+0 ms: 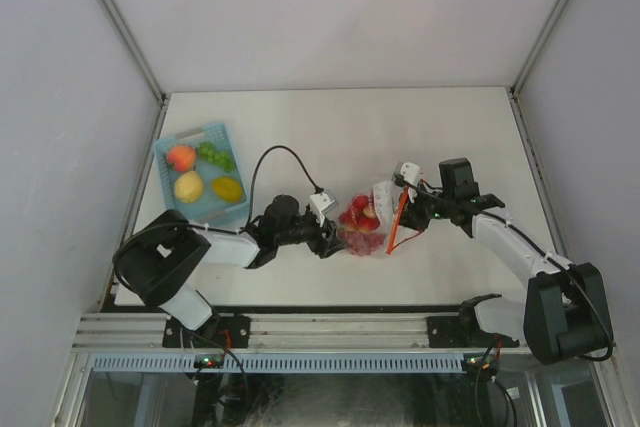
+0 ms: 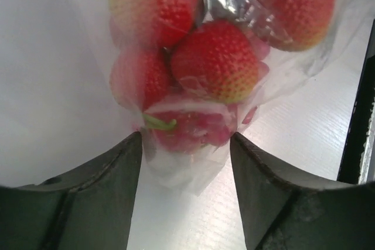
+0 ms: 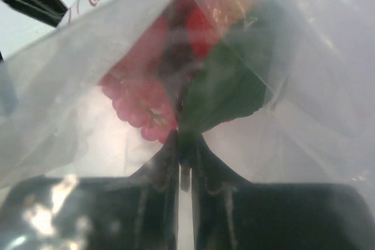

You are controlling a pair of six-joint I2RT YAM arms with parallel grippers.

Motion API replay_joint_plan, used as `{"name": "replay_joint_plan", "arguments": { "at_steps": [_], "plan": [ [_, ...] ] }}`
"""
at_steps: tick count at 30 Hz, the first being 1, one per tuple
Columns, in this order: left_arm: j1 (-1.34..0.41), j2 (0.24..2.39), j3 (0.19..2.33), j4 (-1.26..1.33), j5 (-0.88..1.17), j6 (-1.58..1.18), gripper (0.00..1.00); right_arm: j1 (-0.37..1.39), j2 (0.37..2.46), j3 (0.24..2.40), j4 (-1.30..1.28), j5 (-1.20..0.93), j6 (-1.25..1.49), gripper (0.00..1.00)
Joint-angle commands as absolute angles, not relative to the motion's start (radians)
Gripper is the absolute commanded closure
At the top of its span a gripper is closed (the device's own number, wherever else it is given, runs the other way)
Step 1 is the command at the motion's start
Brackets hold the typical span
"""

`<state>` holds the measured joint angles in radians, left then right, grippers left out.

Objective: Open the zip-top bag and remove the fake food
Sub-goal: Pick up the fake fruit from the zipper food storage bag.

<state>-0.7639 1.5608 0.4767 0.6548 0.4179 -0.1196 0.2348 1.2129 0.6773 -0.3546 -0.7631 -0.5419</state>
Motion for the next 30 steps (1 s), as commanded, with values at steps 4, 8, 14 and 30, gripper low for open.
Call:
{"name": "replay_joint_plan", "arguments": {
  "at_steps": [4, 8, 14, 30],
  "plan": [
    [-0.769, 1.594, 0.573, 0.659, 0.401, -0.116, 0.6, 0.23, 1.198, 0.719, -0.304, -0.843, -0.374, 1.0],
    [-0.769, 1.599, 0.589, 0.637, 0.387, -0.116, 0.75, 0.228, 1.209, 0.718, -0.286, -0.844, -0.277, 1.0],
    [-0.761, 1.598, 0.619, 0.527, 0.317, -0.085, 0.92, 0.154, 1.214, 0.718, -0.246, -0.909, -0.143, 1.0],
    [-0.686, 1.536, 0.739, 0.291, 0.045, 0.041, 1.0, 0.098, 1.14, 0.718, -0.256, -1.114, -0.081, 1.0]
  ]
}}
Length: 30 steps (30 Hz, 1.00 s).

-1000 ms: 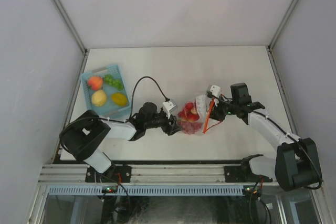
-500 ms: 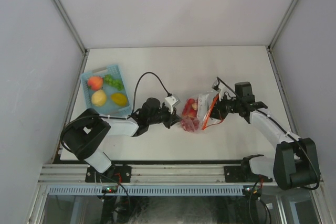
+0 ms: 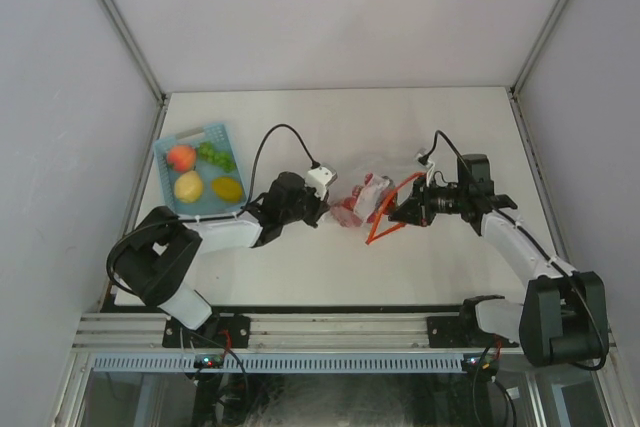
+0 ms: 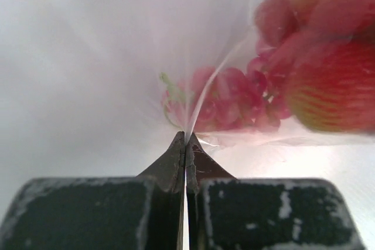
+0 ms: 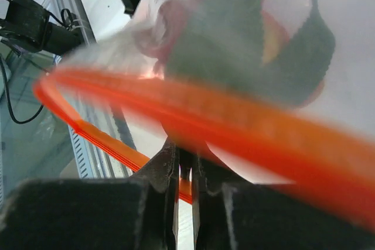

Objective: Open the zip-top bag and remove the fake food
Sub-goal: Pick up the fake fruit from the zipper food storage bag.

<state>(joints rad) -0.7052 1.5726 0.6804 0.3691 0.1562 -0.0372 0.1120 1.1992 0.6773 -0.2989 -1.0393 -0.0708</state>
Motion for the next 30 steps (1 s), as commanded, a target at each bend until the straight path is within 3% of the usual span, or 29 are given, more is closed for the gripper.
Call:
{"name": "replay_joint_plan", "arguments": {
  "at_steps": [1, 14, 30],
  "plan": [
    [-0.68, 1.537, 0.745, 0.282, 0.033, 0.046, 1.0, 0.095, 1.129, 0.718, -0.264, -1.129, -0.099, 1.0],
    [-0.576, 1.584, 0.879, 0.189, 0.112, 0.117, 1.0, 0.041, 1.101, 0.718, -0.402, -0.942, -0.231, 1.0],
    [-0.491, 1.755, 1.09, 0.089, 0.22, 0.06, 1.0, -0.11, 1.099, 0.719, -0.545, -0.95, -0.339, 1.0]
  ]
}}
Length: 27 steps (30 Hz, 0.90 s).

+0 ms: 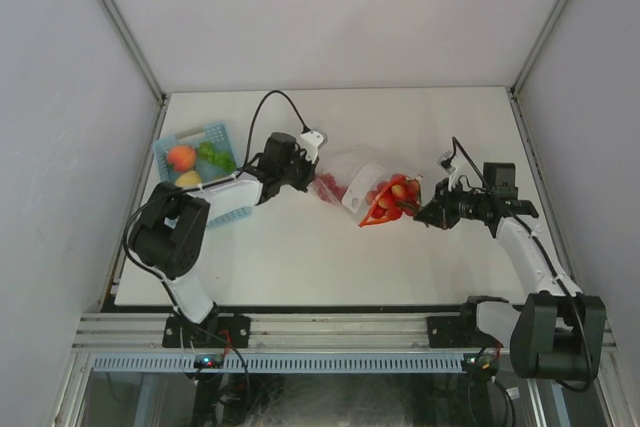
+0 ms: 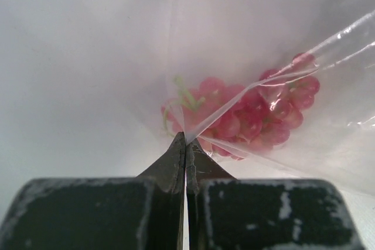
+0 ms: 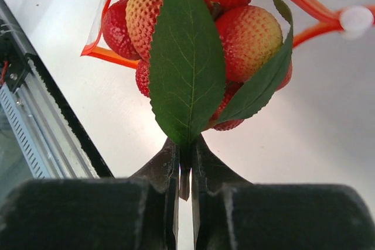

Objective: Open the zip-top bag and remove the fake food
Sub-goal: Pick up the fake fruit from the zipper food storage bag.

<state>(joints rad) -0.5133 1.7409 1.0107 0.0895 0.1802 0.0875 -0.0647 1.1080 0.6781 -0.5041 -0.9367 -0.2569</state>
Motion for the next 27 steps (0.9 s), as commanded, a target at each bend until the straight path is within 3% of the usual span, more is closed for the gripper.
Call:
{"name": "replay_joint_plan", "arguments": {
  "at_steps": [1, 25, 27],
  "plan": [
    [-0.491, 1.76, 1.097, 0.084, 0.224, 0.06, 1.0, -0.121, 1.096, 0.718, -0.557, -0.956, -0.354, 1.0],
    [-0.454, 1.826, 1.214, 0.008, 0.224, 0.0, 0.99, -0.257, 0.966, 0.784, -0.815, -1.068, -0.535, 1.0],
    [-0.454, 1.823, 1.214, 0.008, 0.224, -0.001, 0.93, -0.259, 0.965, 0.799, -0.824, -1.069, -0.542, 1.0]
  ]
}}
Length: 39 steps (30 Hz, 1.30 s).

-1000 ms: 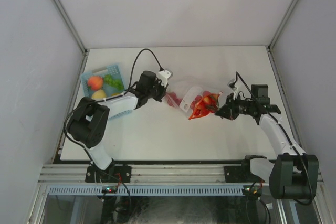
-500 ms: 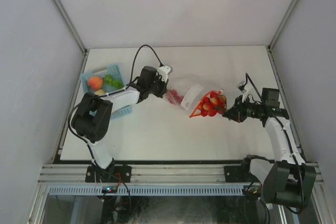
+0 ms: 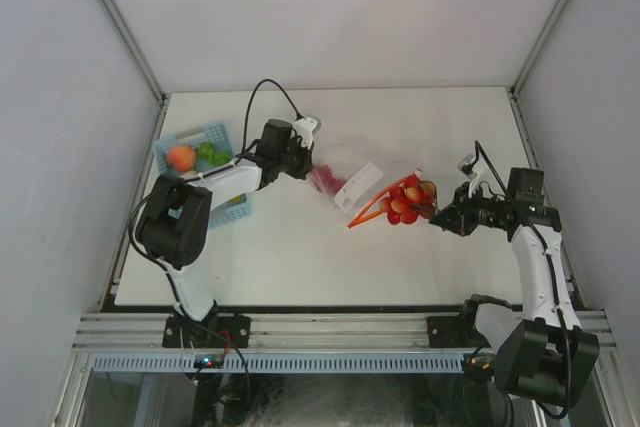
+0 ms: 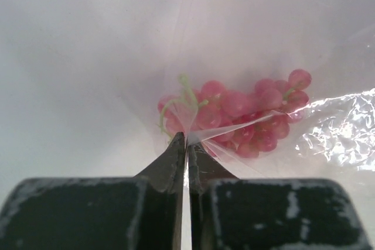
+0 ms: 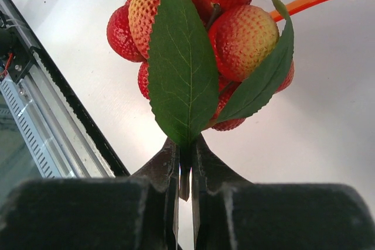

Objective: Open the zip-top bag and remove the fake food
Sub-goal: Pick up the fake fruit from the zipper food storage bag, then place the fake fruit in the bin.

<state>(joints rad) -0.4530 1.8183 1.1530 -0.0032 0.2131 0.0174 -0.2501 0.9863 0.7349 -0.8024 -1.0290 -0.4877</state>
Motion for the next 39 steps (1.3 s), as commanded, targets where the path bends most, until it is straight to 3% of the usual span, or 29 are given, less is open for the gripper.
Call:
{"name": "replay_joint_plan", "arguments": {
  "at_steps": [1, 10, 15, 31, 39],
  "plan": [
    [-0.454, 1.818, 1.212, 0.008, 0.22, -0.006, 0.88, -0.26, 0.964, 0.807, -0.826, -1.072, -0.543, 1.0],
    [-0.453, 1.676, 1.142, 0.07, 0.157, -0.087, 0.41, -0.259, 0.954, 0.876, -0.858, -1.136, -0.54, 1.0],
    [-0.447, 1.592, 1.091, 0.113, 0.145, -0.151, 0.28, -0.259, 0.953, 0.92, -0.862, -1.175, -0.52, 1.0],
    [-0.366, 1.255, 0.942, 0.152, 0.285, -0.399, 0.25, -0.13, 0.918, 0.953, -0.469, -1.231, -0.19, 1.0],
    [-0.344, 0.981, 0.745, 0.312, 0.302, -0.737, 0.25, 0.028, 0.982, 0.953, -0.114, -1.129, 0.169, 1.0]
  ]
}}
